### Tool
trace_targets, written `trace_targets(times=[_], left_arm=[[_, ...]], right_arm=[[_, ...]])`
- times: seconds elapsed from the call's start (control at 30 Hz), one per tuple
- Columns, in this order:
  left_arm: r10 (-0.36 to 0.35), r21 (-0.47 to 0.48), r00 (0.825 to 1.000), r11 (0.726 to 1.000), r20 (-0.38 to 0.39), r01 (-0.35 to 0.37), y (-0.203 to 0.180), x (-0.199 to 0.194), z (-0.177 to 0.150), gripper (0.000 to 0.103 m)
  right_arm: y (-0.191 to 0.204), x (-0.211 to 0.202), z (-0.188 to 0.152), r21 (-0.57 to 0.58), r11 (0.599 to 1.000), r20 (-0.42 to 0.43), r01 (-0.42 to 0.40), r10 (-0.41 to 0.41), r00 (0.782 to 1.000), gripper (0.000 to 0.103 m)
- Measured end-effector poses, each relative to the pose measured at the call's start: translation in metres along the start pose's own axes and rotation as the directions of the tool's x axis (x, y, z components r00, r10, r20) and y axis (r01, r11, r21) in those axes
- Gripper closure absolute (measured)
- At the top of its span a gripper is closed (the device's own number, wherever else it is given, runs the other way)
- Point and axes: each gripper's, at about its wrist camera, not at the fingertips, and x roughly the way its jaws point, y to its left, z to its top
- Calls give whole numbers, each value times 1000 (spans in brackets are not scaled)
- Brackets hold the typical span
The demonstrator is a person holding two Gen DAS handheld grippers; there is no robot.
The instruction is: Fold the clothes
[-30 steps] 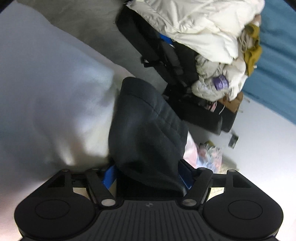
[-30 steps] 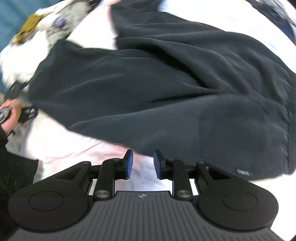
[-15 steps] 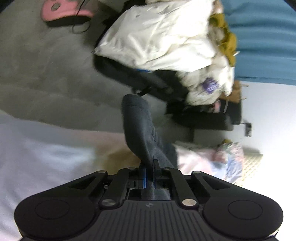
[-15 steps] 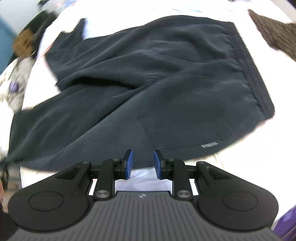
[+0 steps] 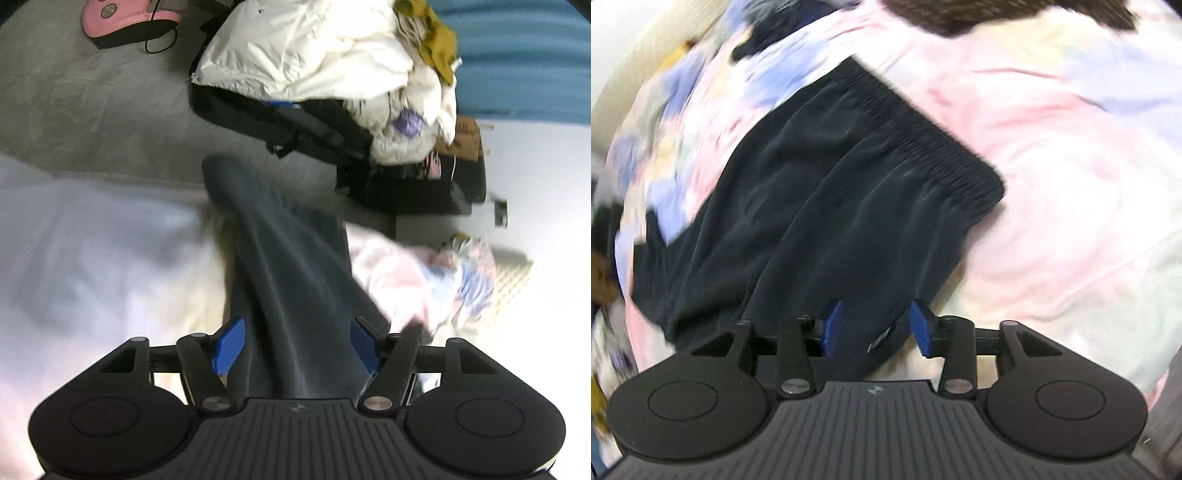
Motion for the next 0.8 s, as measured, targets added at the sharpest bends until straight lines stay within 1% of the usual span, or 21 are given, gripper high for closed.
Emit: trace_targets(times=[0.03,0.07,0.2,0.27,0.33,0.43,0.47,0.5,0.53,0.57,0.6,0.63,0.67,0.7,0.73,0.8], left_arm=[[9,1,1000,1000,-5,-9,-2,-6,-12,36],[17,2,1000,1000,-10,-17,-3,-11,-24,35],[31,-1,999,1000,-13,-31,-9,-43,-79,33],[52,21,999,998,-14,-52,-16,-55,-104,33],[84,42,996,996,-12,-84,-22,-69,-127,33],[122,41,993,992,2,-122,-27,-88,-153,33],[132,43,991,990,12,-133,-29,-96,-161,33],[142,45,990,989,23,-143,-31,-103,-169,33],[151,47,988,987,35,-152,-33,-110,-174,33],[157,48,986,986,47,-159,-35,-116,-180,33],[158,47,986,986,59,-161,-38,-121,-186,33],[158,45,985,986,71,-161,-40,-126,-192,33],[156,43,984,986,81,-160,-42,-131,-196,33],[157,40,984,986,90,-161,-44,-134,-203,33],[158,37,983,986,99,-162,-47,-136,-209,33],[152,29,982,987,110,-156,-51,-139,-223,33]], right_arm=[[-9,4,8,27,1000,8,-11,11,1000,45],[-16,8,14,48,999,10,-20,19,1000,38],[-49,29,37,154,986,21,-62,60,998,35],[-64,44,45,202,976,24,-79,75,997,33],[-80,60,52,249,964,19,-90,88,996,33],[-97,87,61,294,949,16,-116,117,993,33],[-102,93,63,304,941,26,-148,147,989,36],[-104,98,66,308,934,37,-183,180,983,37],[-105,102,69,306,928,54,-215,208,977,43],[-105,104,73,301,922,68,-243,233,970,46],[-105,106,78,296,916,81,-271,258,963,46],[-105,108,82,291,909,94,-298,283,955,53],[-101,111,87,274,925,80,-262,249,965,70],[-98,114,92,256,941,65,-221,212,975,77],[-98,115,95,277,939,54,-204,196,979,83],[-100,108,103,312,926,70,-214,202,977,86]])
